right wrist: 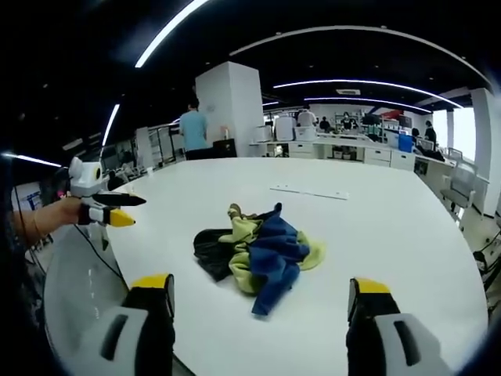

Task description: Fold the garment on the visible template until the final outline fits inside the template.

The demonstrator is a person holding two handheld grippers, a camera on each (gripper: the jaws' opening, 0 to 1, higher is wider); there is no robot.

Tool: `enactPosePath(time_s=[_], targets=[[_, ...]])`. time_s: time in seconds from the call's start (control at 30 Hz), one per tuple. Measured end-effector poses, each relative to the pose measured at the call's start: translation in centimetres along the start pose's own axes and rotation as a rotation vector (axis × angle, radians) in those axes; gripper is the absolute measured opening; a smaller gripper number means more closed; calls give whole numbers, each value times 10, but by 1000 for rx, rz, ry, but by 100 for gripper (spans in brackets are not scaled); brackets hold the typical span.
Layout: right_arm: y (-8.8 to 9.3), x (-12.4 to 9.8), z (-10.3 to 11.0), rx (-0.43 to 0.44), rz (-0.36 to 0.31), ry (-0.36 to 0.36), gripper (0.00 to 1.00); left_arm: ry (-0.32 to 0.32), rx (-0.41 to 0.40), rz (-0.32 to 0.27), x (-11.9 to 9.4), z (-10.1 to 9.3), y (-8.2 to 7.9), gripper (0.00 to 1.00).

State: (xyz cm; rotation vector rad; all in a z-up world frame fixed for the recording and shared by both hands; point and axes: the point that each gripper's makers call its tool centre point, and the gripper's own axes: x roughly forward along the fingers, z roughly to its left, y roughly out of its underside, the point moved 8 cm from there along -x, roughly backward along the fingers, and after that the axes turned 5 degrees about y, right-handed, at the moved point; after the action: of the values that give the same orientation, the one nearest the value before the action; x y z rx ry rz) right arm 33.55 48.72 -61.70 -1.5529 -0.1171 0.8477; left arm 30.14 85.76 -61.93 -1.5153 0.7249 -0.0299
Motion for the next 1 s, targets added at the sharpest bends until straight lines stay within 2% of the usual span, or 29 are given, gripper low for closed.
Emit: enactPosePath(time_s=[0.33,0.5,0.63,0.8,1.0], targets=[[1,20,5,-43,34,-45,86,22,10,-6,15,-3,-3,68],[-3,28,7,-62,15,-57,82,27,10,-6,23,-4,-5,67],[-11,34,6,-29,-30,-71,75,38,14,5,31,-5,-6,65],[-15,43,3,-54,-42,-57,68,56,25,14,42,-5,-8,60],[-17,55,-1,-26,-37,-63,62,65,33,19,53,-4,-12,55]])
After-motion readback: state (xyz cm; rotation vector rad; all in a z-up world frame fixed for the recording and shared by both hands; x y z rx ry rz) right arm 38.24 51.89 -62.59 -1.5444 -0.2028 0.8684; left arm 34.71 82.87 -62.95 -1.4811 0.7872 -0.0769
